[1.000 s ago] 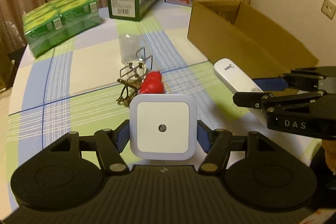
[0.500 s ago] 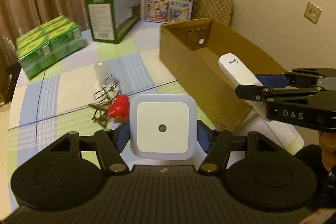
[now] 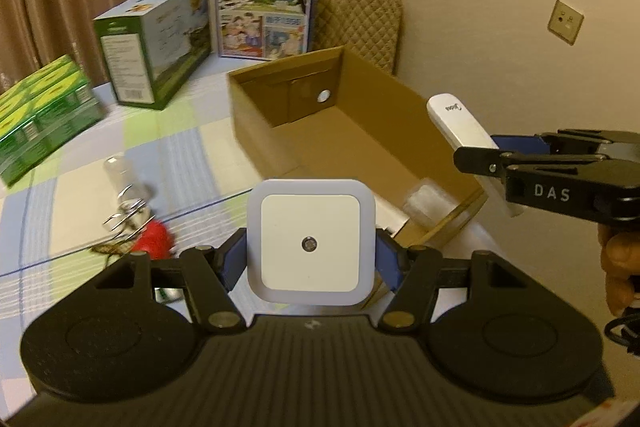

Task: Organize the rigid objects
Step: 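Carry the night light with left tool while right tool carries remote toward cardboard box, then open left tool over the box dropping night light while right tool releases remote, then withdraw both open tools from the box back over the table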

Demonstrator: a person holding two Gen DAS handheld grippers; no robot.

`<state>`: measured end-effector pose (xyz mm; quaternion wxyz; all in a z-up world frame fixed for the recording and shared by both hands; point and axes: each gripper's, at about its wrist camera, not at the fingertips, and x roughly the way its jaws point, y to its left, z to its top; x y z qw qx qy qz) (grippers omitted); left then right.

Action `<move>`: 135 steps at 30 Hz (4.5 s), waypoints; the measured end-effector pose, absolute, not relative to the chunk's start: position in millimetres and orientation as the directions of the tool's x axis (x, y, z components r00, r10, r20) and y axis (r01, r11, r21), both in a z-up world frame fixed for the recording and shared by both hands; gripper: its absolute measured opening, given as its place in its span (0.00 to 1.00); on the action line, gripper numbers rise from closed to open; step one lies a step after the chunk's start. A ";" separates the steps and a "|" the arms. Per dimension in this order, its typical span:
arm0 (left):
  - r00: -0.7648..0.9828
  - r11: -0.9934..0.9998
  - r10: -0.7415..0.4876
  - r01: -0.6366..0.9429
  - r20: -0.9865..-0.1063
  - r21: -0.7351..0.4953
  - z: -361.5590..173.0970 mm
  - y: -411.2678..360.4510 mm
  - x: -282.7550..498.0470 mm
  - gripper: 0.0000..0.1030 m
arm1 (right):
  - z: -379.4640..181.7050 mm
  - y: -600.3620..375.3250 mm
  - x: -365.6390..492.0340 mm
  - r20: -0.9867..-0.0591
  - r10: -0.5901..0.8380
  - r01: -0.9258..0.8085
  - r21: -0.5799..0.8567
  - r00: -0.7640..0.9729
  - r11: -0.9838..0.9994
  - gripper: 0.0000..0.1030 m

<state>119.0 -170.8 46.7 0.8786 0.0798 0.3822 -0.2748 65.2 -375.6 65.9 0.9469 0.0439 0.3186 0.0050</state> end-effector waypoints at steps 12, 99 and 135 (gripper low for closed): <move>0.530 0.804 -0.447 0.591 -0.721 -0.065 38.0 -241.0 151.9 0.59 | 47.9 -437.7 86.3 -0.635 0.021 0.085 0.135 0.772 0.987 0.37; 0.554 0.820 -0.387 0.573 -0.737 0.000 19.2 -239.5 159.8 0.57 | 42.3 -434.1 95.8 -0.596 0.111 0.054 0.251 0.795 0.966 0.48; 0.695 0.973 -0.194 0.224 -0.692 -0.047 41.0 3.4 109.7 0.93 | 57.8 -278.8 48.6 -0.573 0.247 -0.146 0.217 0.782 0.965 0.72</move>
